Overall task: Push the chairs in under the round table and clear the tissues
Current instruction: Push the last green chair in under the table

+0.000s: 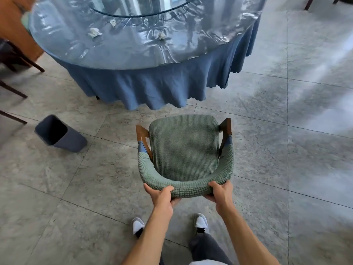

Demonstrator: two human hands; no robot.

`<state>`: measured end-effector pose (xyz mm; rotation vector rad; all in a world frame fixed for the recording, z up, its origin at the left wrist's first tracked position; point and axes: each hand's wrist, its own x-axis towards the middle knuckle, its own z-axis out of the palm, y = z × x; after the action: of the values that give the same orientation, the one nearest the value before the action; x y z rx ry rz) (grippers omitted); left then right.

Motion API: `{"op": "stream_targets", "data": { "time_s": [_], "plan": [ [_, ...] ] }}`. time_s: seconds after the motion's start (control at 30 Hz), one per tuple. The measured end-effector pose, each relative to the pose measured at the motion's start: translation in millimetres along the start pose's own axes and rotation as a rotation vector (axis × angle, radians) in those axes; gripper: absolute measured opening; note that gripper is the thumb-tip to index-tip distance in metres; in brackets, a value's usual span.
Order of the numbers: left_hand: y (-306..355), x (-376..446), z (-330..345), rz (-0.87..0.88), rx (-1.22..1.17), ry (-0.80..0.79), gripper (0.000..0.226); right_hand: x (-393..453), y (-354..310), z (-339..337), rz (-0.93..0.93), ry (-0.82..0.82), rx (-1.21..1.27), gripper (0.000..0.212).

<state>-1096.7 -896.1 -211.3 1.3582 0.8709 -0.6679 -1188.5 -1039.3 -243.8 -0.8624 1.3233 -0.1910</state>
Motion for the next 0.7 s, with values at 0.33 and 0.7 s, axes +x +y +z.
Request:
{"op": "stream_targets", "data": {
  "time_s": [0.33, 0.7],
  "plan": [
    [-28, -6, 39, -0.025, -0.022, 0.007, 0.113, 18, -36, -36, -0.009, -0.018, -0.084, 0.022],
    [-41, -15, 32, -0.026, -0.164, -0.097, 0.086, 11, -21, -43, -0.049, -0.072, 0.046, 0.027]
  ]
}}
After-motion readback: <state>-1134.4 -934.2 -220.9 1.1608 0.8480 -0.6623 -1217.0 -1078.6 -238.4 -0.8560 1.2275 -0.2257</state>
